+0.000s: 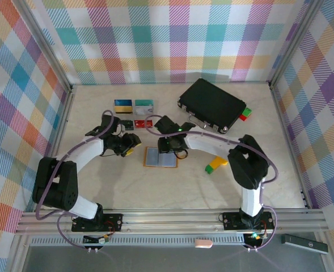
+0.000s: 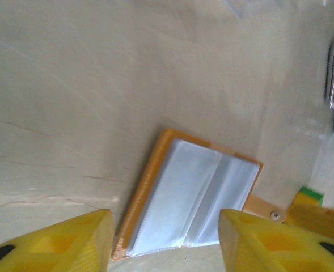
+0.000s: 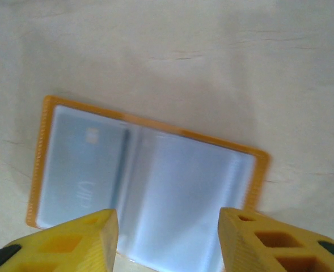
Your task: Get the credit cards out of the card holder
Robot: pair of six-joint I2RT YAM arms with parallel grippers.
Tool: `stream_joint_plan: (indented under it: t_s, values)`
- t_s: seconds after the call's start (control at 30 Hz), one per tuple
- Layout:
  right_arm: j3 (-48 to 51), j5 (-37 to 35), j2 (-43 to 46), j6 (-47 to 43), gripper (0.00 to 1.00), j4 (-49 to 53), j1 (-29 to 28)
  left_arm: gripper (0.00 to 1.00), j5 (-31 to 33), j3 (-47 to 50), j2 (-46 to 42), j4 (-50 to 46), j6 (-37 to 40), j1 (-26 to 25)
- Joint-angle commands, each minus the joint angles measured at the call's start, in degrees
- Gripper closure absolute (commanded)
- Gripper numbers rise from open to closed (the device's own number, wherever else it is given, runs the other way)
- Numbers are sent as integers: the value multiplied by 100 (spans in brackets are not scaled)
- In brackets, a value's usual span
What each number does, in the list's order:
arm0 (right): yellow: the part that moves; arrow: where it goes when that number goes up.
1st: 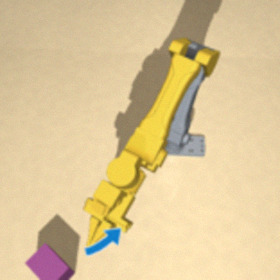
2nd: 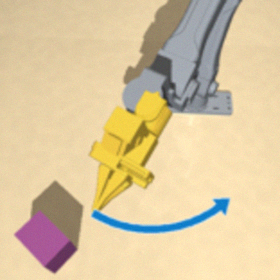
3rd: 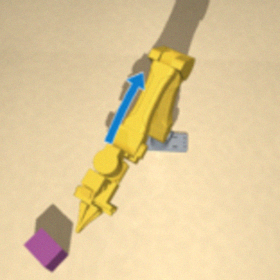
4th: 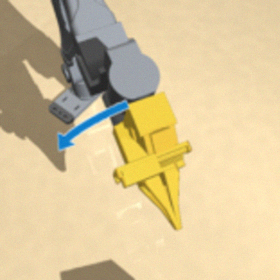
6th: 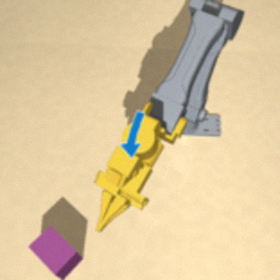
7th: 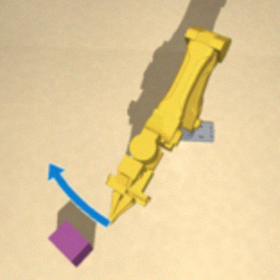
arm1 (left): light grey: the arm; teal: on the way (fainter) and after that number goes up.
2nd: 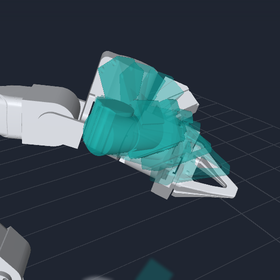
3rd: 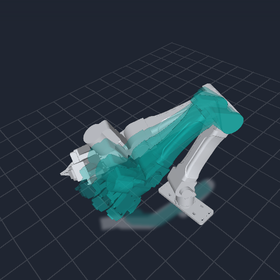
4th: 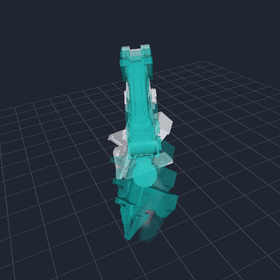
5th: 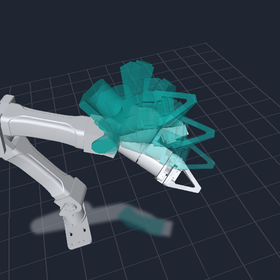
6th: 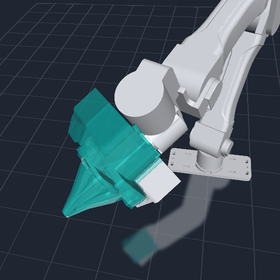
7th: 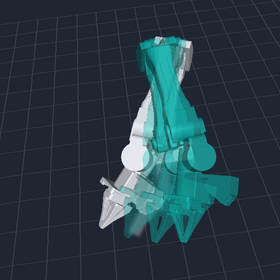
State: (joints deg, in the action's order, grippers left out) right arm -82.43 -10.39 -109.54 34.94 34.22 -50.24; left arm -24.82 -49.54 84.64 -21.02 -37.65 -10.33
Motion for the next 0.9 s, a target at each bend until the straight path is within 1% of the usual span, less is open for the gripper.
stream_joint_plan:
  t_s: [0.0, 0.17, 0.3, 0.5, 0.6, 0.73, 0.87]
  values:
    - [-564, 70, -496, -118, 49, 531, -229, 44, 145, 200, -302, -359, 104, 350]
    - [-1414, 256, -1285, -279, 47, 885, -470, 37, 374, 481, -554, -378, 73, 815]
    - [-2012, 230, -1807, -421, 46, 1242, -628, 34, 382, 660, -656, -344, 67, 1072]
    - [-2126, 128, -2028, -381, 45, 1385, -629, 23, 425, 744, -767, -382, 85, 1178]
    - [-2012, 124, -2042, -358, 45, 1388, -632, 19, 423, 755, -809, -386, 95, 1182]
    - [-1794, 254, -2052, -339, 45, 1284, -628, 17, 406, 750, -862, -400, 115, 1182]
    - [-1556, 485, -2040, -306, 45, 1130, -584, 16, 343, 736, -895, -411, 148, 1182]
